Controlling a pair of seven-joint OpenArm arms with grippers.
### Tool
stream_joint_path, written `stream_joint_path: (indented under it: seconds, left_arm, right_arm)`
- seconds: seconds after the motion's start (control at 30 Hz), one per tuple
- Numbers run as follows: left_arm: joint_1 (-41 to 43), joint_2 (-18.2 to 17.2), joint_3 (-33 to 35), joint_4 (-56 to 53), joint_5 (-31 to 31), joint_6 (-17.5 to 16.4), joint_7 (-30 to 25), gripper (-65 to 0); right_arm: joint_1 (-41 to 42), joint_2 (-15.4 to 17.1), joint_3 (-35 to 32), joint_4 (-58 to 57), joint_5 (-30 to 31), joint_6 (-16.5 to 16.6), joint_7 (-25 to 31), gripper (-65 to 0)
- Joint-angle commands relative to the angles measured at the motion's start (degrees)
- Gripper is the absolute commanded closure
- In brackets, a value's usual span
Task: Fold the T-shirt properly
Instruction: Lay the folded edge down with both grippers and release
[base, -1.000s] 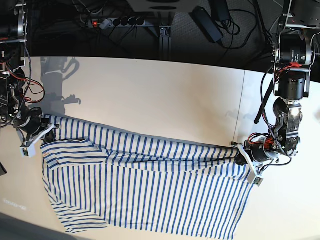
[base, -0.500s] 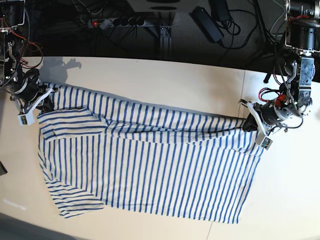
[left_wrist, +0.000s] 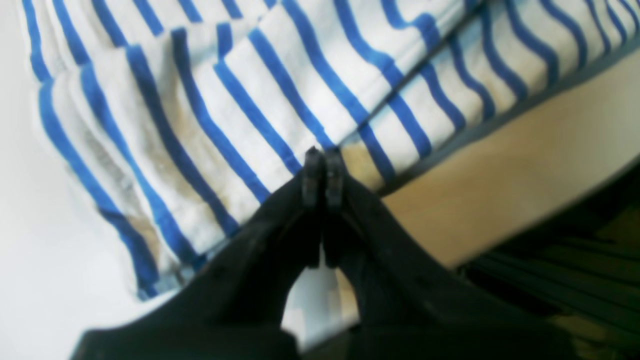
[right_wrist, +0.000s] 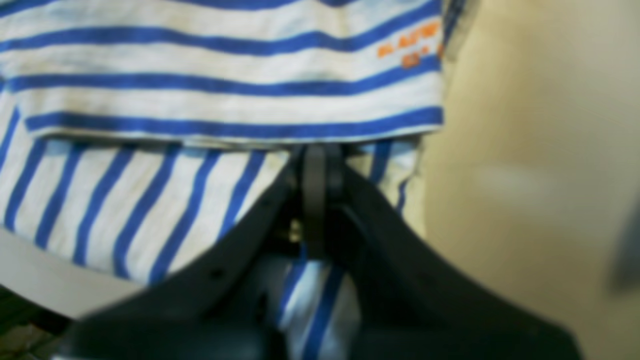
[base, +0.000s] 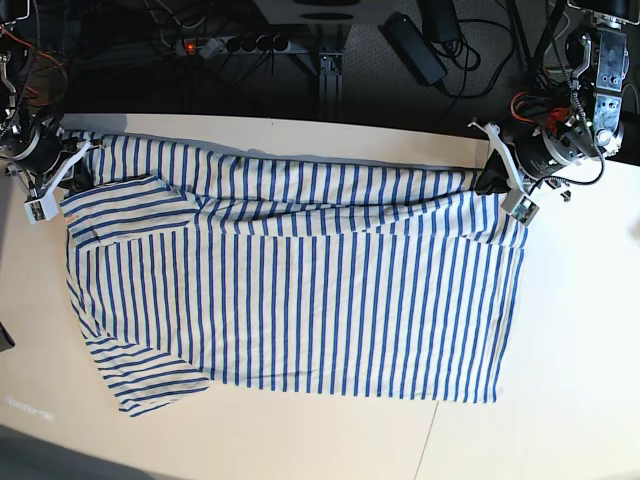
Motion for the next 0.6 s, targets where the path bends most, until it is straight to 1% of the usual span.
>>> stream_joint_path:
  seconds: [0.0,0.13,0.43,0.47,0.53,0.57]
  left_arm:
    - [0.9,-0.5,-0.61,1.33,0.44,-0.5,1.2,0.0]
    - [3.61,-0.46,-1.2,3.89,0.5,-0.5,1.16,0.0]
    - [5.35,-0.31,-1.18,5.6,0.48,-0.52,0.48,0.0]
    - [5.35,-0.31,-1.18,5.9,0.44,-0.5,-0.11,-1.1]
    - [5.33,-0.33,-1.18,7.52,0.46,-0.5,-0.68,-15.0]
    - [5.33,-0.33,-1.25,8.79,0.46,-0.46,-0.7,-20.8]
  right_arm:
    - [0.13,2.14,0.46,0.37,-0.48,1.55,-0.46,0.0]
    - [0.11,3.5,0.46,0.37,0.52,1.57,-1.51,0.0]
    - [-0.59,3.45,0.46,0.37,0.52,1.55,-1.25,0.0]
    - [-0.72,3.45,0.46,0.37,0.5,1.55,-1.07,0.0]
    - [-0.79,3.48,0.46,0.37,0.5,1.55,-1.05,0.0]
    - [-0.79,3.48,0.46,0.37,0.5,1.53,-1.03,0.0]
